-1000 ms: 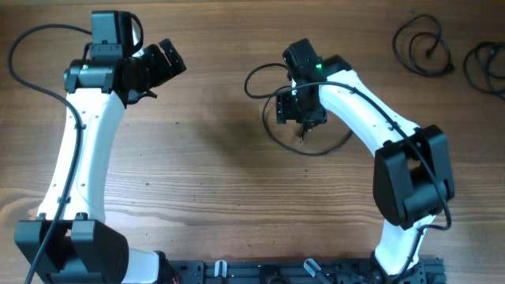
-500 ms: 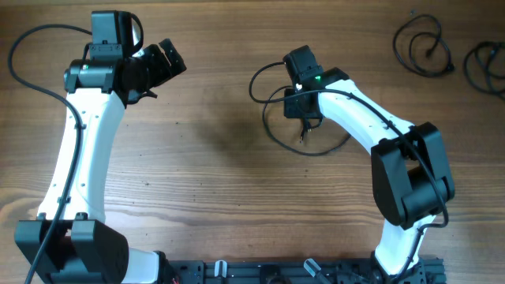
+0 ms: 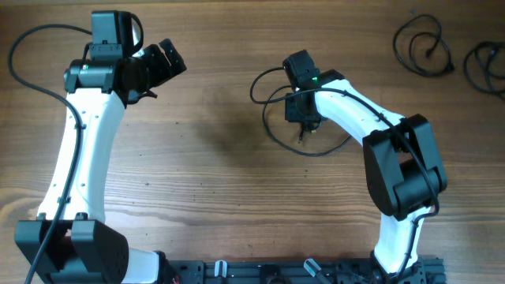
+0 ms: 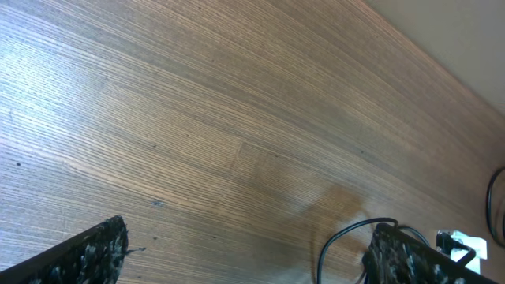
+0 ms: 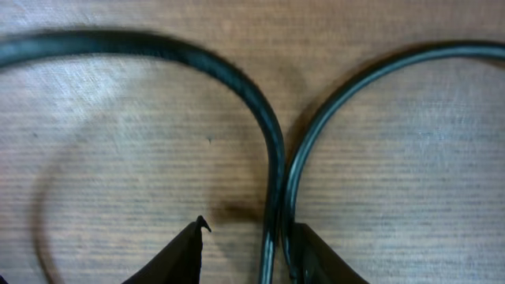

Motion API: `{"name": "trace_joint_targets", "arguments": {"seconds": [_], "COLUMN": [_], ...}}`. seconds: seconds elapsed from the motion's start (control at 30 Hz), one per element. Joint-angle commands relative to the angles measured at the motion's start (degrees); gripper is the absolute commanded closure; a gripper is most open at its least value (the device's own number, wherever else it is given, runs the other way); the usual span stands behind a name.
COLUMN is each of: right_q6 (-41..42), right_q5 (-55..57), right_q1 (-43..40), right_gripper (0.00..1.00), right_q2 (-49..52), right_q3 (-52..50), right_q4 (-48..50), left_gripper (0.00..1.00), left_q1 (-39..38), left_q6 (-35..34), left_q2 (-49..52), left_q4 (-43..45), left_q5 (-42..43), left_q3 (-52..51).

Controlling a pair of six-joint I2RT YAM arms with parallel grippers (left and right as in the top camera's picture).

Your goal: Untangle cables

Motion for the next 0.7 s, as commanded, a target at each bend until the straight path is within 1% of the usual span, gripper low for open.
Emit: {"name": "trace_joint_targets", "arguments": {"seconds": [0.0,0.27,0.33,0.47,0.53,0.57,0.67], "right_q6": [-0.57,0.24,0.15,0.0,-0.31,-0.37,-0.37], "right_q5": [1.4,1.86,1.53,-1.6,-2.36,-2.34,-2.69], "right_q1": [-0.28,-0.31,-0.26,-0.24,-0.24,-0.24,-1.33], "right_gripper": [0.62,0.61,0.62,0.78,0.94,0.96,0.96], "right_q2": [1.99,2.6,2.6,2.6,2.6,2.58,2.4], "right_q3": [-0.59,-0.59,-0.59,-0.59,-0.59,-0.55,0.87], "right_q4": [-2.89,-5.46,-5.73,-6.38,-6.36,-6.32,-7.13], "left_gripper": [0.0,0.0,0.0,0.0,0.0,0.0,0.0], "left_q1": [0.26,0.26,0.26,0.26,0.26,0.26,0.26], "left_q6": [1.16,1.14,1.16,1.16,1.16,1.16,1.16], "left_q2": [0.11,0.11,0.11,0.11,0.11,0.11,0.11], "left_q4": [0.02,0.02,0.0,0.02,0.0,0.0,0.0], "left_q5": [0.28,0.28,0.28,0.28,0.28,0.28,0.28], "left_q3": [-0.04,-0.04,-0.04,-0.04,-0.04,-0.04,-0.04]}}
